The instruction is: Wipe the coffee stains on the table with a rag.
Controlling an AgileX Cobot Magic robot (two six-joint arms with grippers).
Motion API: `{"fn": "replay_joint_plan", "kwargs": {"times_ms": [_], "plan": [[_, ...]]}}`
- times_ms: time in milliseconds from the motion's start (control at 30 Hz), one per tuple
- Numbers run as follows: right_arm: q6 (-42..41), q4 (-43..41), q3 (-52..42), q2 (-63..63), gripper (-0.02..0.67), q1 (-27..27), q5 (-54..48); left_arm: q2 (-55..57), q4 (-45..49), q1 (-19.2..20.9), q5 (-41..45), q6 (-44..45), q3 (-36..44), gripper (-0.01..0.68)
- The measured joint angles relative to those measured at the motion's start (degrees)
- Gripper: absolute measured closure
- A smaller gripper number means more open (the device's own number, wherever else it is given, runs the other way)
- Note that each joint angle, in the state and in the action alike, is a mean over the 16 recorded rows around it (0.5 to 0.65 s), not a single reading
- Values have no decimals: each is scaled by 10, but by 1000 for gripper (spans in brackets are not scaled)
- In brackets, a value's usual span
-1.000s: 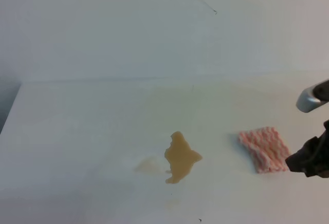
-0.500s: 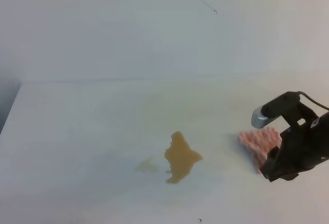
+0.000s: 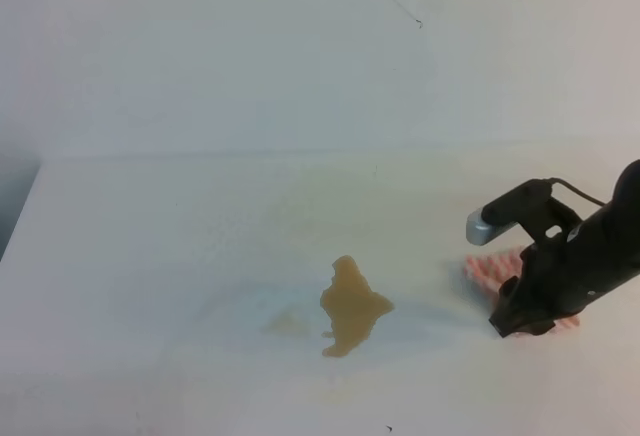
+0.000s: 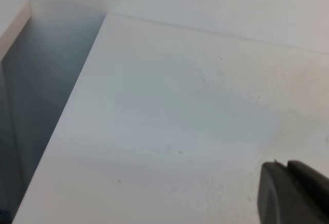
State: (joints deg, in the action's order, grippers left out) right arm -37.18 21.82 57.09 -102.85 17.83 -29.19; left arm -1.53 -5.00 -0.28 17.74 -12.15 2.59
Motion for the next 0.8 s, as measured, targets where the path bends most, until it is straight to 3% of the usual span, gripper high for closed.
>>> {"fn": "replay_joint_plan", "kwargs": {"times_ms": [367, 800], "plan": [[56, -65, 37, -33, 377, 0, -19, 0, 0, 0, 0, 0, 0, 672], [124, -108, 43, -39, 274, 0, -30, 0, 0, 0, 0, 0, 0, 672]]}}
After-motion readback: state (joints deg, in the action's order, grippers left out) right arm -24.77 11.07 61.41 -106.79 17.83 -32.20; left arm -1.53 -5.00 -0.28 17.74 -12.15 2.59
